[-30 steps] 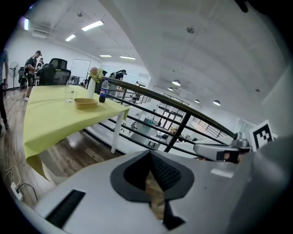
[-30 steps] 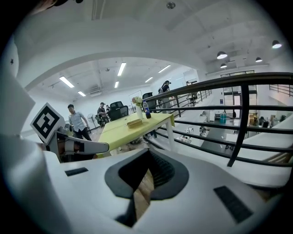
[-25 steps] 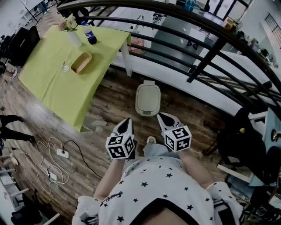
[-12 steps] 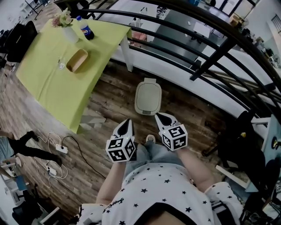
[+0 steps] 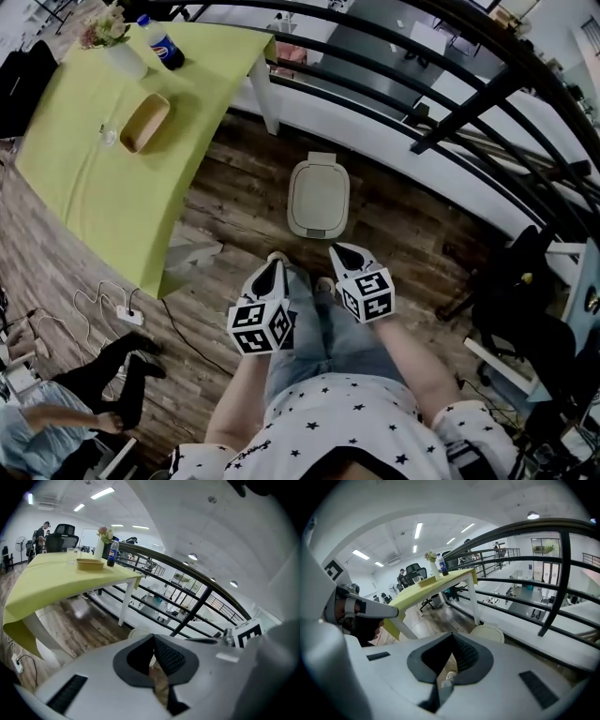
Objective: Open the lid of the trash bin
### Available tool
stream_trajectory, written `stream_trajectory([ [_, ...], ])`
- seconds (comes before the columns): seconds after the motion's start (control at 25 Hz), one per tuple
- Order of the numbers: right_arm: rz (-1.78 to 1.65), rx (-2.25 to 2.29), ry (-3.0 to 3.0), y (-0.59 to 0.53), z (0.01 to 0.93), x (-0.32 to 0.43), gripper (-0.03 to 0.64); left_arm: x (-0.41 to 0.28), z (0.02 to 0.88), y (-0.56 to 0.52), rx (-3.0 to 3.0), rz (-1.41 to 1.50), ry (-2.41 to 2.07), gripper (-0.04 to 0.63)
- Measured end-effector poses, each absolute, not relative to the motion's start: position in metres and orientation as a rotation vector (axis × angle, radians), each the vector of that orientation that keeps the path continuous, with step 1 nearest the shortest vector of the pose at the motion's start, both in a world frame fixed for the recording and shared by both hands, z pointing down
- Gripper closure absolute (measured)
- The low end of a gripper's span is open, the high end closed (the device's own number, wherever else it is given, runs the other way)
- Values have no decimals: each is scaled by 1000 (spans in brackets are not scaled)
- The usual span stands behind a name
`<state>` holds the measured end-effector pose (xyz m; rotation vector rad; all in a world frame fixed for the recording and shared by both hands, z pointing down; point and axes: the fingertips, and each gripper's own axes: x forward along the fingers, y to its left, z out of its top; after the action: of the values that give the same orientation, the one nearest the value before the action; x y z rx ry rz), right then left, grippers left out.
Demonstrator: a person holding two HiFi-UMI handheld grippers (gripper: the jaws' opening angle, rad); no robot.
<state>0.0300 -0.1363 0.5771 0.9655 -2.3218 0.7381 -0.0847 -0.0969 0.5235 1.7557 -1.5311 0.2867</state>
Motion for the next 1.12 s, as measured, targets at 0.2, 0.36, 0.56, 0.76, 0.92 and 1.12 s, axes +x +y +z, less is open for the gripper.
stream_trajectory([
  [0.2,765,958,-2256,-137,620,24,624,-93,553,-104,1738,313,-1488,583],
  [0.36,759,961,-2213,-146,657,24,623,-95,578,-114,1734,340,-1457,583],
  [0.56,763,981,-2161,-158,699,27,624,-96,612,-122,1716,379,-1430,583],
  [0.76,794,996,-2115,-162,737,25,623,-96,638,-127,1704,402,-1406,583],
  [0.92,818,986,-2084,-158,765,21,623,-99,655,-130,1691,402,-1396,583],
  [1.12,835,977,-2052,-155,797,18,624,-101,674,-132,1667,396,-1391,583],
])
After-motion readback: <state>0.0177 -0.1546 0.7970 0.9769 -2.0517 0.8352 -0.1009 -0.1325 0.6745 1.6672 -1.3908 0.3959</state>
